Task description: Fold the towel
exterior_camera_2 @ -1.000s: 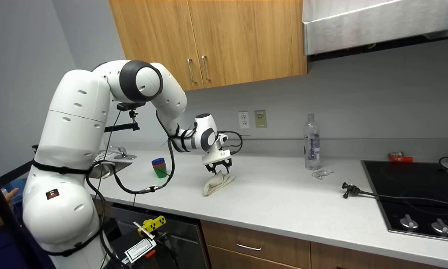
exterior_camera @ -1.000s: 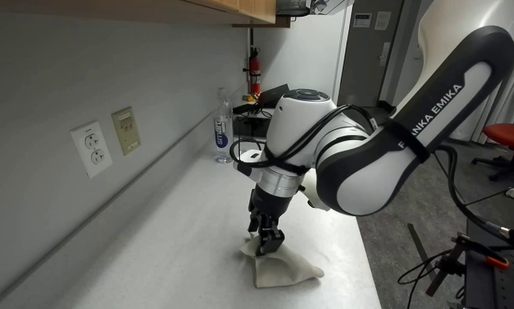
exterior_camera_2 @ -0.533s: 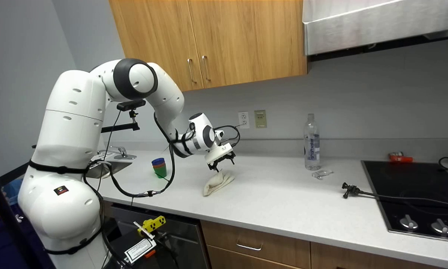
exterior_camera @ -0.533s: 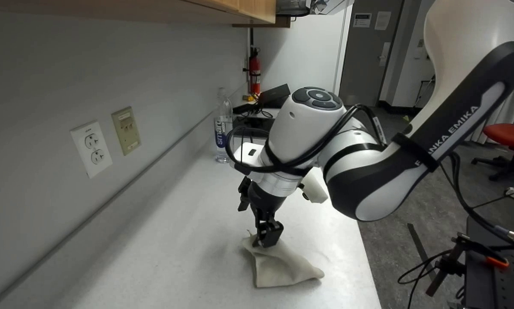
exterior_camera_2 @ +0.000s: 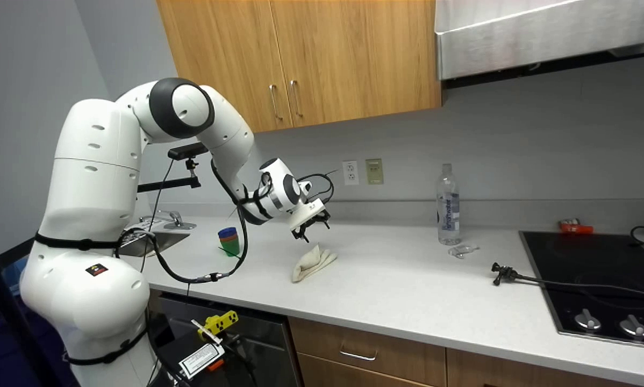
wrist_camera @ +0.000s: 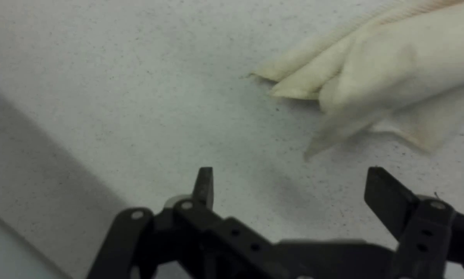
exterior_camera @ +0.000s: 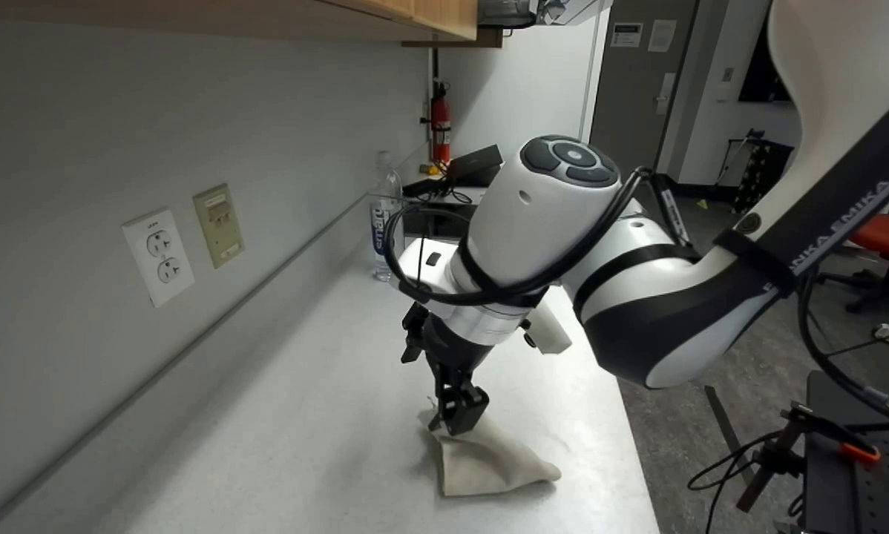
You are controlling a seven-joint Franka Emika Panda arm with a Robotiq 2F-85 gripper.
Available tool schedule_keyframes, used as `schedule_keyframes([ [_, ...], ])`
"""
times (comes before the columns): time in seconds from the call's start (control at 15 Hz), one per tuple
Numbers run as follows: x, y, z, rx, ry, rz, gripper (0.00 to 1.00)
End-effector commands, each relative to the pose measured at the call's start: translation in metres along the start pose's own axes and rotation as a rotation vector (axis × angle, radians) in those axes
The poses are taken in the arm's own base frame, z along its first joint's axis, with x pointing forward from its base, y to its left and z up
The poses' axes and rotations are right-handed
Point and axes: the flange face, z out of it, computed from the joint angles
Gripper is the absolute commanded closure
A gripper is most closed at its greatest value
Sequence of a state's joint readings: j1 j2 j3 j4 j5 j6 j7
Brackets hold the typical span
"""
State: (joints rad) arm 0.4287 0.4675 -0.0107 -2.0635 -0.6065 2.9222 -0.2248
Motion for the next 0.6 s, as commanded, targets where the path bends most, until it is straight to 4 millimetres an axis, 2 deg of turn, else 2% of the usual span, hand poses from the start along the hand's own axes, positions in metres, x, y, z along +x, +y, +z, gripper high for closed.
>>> schedule_keyframes([
  [0.0, 0.009, -0.018, -0.039, 0.104, -0.027, 0.060, 0.00],
  [0.27, 0.021, -0.022, -0.077, 0.161, -0.051, 0.151, 0.00],
  [0.53, 0.003, -0.016, -0.093, 0.213, -0.113, 0.290, 0.00],
])
